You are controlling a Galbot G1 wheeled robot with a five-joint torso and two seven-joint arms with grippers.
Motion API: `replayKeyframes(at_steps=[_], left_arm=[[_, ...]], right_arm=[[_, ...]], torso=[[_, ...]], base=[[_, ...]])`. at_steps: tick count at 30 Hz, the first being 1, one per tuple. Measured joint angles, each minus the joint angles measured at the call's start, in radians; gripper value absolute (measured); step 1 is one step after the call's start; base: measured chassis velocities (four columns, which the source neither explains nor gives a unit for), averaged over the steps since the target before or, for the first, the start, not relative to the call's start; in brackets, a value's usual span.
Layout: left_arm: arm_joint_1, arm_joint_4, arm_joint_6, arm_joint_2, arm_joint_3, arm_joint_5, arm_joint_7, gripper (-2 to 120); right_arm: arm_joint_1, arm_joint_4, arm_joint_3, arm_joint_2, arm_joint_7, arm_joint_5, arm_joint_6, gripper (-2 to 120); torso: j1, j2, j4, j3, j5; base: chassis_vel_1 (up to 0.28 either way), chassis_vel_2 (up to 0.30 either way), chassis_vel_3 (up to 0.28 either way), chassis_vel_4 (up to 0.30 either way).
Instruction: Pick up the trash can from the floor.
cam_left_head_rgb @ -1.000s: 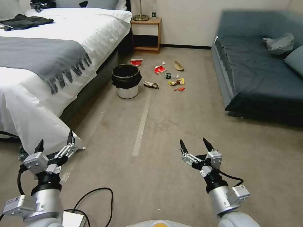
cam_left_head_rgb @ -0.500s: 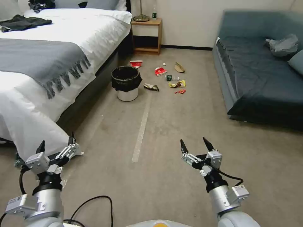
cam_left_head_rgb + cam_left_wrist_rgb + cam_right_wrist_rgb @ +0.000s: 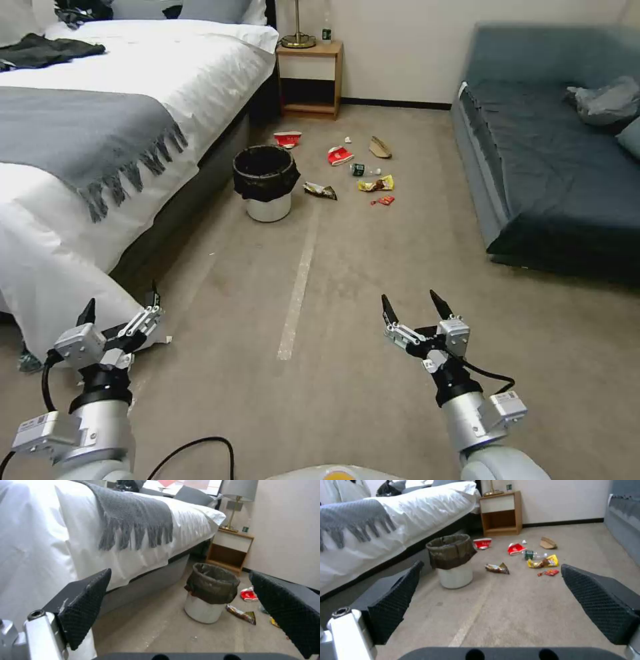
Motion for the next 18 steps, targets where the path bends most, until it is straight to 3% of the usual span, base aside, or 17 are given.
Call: replayKeyframes(at_steps=[18], left_arm=[[-0.002, 0.006, 0.002, 0.002, 0.0, -0.003, -0.001, 100]], right_arm=[[-0.001, -0.002, 0.001, 0.002, -0.001, -0.001, 0.002, 100]], torso=[[0.0, 0.0, -0.0001, 0.0, -0.0001]], base=[[-0.136, 0.135, 0.134, -0.13]])
